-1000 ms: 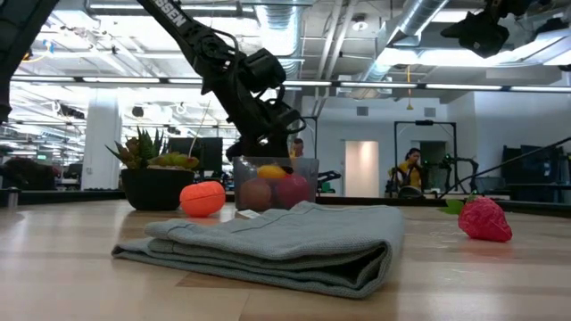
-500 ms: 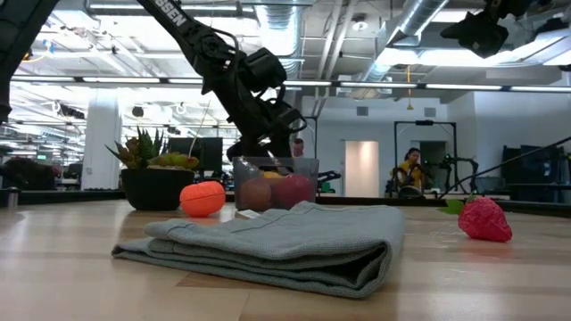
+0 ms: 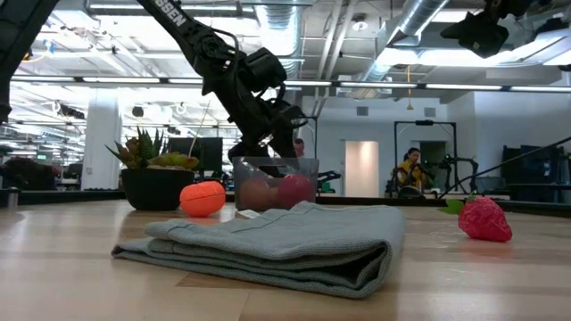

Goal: Pick and placing Produce into tupperware
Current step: Put the orange pumpkin into the black bin

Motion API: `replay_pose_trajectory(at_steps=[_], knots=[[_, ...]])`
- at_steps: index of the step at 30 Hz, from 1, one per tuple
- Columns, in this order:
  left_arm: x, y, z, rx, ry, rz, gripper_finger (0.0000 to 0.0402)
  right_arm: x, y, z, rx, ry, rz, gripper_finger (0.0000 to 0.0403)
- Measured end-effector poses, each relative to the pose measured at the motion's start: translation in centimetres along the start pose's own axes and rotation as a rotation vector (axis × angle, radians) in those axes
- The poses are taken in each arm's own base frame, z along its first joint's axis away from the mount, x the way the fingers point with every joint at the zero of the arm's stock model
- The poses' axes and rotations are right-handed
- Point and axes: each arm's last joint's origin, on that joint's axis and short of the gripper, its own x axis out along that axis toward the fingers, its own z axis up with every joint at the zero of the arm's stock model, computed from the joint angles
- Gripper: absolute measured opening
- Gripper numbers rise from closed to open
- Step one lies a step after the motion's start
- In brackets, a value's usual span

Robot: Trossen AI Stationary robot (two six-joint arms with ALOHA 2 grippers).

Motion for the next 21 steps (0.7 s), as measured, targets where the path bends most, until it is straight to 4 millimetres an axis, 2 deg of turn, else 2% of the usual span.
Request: replay_pose_trajectory(at_steps=[7, 13, 21], knots=[[-0.8, -1.5, 0.5, 0.04, 0.06, -0.059, 0.0252, 0.0, 0.0, 0.0, 0.0, 0.0, 0.0, 0.0291], [-3.3, -3.8, 1.5, 0.16, 0.044, -0.063, 0.0243, 0.0, 0.0, 0.0, -0.001, 0.0, 0.0, 0.0291], [-7.2, -6.4, 0.1, 0.276, 0.118, -0.037, 0.0238, 0.0, 0.0, 0.0, -0.003, 0.0, 0.0, 0.0291]])
